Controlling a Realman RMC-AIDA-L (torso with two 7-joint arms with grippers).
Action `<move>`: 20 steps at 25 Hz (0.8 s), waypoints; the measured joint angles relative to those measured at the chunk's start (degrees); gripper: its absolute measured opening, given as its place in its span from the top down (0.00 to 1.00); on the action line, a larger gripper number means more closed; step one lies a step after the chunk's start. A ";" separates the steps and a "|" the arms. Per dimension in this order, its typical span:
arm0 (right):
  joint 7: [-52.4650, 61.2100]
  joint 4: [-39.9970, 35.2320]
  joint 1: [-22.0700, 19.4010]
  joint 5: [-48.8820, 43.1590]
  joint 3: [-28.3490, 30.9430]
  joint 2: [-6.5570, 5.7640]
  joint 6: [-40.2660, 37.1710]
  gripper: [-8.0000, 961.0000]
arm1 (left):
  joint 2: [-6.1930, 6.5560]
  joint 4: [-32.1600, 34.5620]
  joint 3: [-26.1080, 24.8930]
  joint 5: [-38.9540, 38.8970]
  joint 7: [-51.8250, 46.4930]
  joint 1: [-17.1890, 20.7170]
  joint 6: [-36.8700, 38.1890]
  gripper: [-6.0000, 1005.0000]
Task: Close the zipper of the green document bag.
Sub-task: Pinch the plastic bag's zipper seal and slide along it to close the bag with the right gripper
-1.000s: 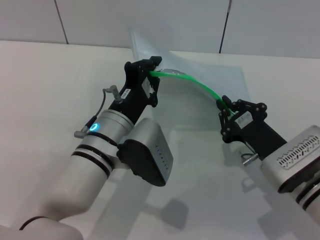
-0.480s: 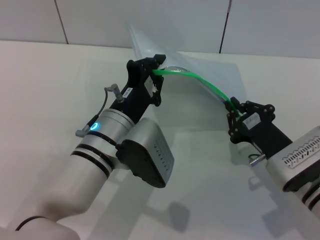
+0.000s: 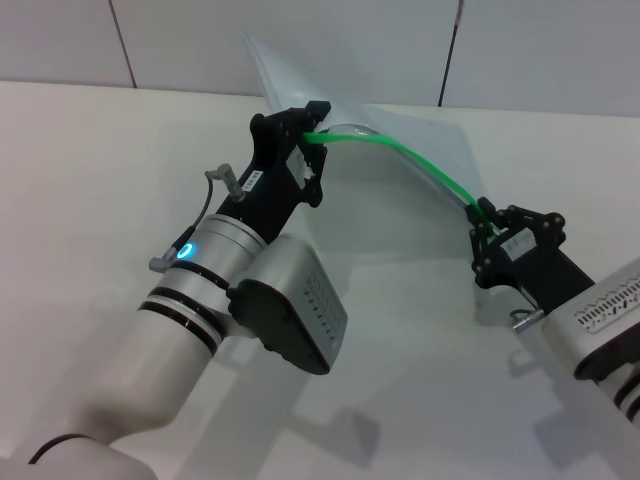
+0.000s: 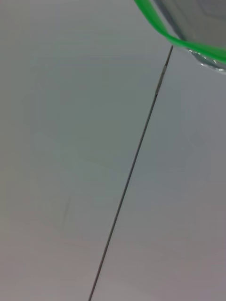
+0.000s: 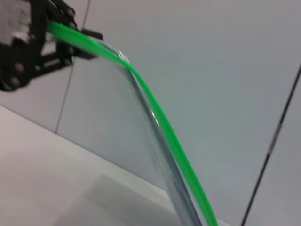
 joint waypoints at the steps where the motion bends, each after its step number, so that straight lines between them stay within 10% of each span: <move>1: 0.00 0.17 0.00 0.27 0.00 0.00 -0.20 0.85 | 0.00 0.04 -0.08 0.29 -0.11 0.06 -0.04 0.84; 20: 0.00 3.81 -0.14 4.12 0.04 0.06 -3.14 0.83 | -0.02 0.16 0.03 0.87 -0.60 0.17 -2.96 0.83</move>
